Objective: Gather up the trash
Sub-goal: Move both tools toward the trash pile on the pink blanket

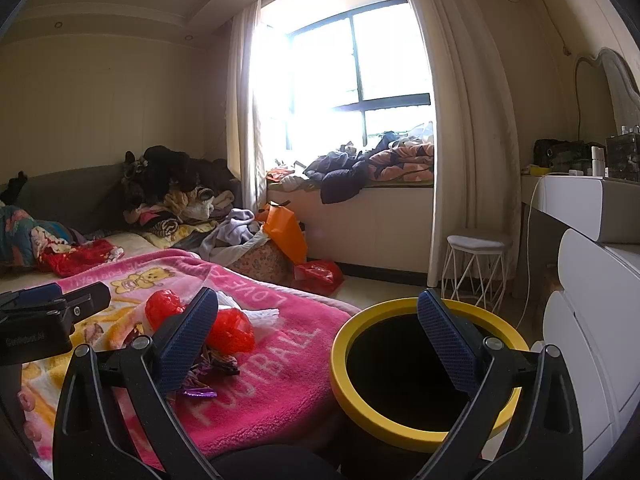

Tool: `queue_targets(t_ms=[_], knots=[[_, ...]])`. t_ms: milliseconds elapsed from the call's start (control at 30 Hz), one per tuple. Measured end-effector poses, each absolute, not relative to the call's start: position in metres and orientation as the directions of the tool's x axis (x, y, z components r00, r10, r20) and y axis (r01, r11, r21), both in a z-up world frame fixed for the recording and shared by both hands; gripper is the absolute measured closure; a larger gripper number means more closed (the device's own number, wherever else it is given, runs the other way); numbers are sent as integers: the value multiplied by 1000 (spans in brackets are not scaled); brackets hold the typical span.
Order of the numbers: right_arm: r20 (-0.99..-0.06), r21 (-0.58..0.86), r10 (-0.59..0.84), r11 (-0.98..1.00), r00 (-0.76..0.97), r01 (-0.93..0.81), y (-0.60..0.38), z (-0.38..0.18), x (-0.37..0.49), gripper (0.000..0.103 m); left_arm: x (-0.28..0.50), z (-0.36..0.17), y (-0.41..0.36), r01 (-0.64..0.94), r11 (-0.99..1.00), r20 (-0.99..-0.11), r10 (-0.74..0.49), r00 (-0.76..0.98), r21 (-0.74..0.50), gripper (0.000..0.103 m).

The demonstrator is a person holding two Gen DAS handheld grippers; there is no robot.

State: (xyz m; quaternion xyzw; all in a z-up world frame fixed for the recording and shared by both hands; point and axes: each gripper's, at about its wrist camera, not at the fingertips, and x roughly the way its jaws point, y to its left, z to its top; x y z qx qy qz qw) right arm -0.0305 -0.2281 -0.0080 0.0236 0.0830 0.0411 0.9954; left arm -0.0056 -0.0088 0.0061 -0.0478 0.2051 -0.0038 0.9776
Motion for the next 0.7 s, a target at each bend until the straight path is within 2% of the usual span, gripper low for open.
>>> queue_targets(t_ms=[700], knots=[[-161, 54, 83, 996, 984, -75, -231, -9, -32, 6, -6, 5, -11, -11, 996, -399, -28, 916, -94, 11]])
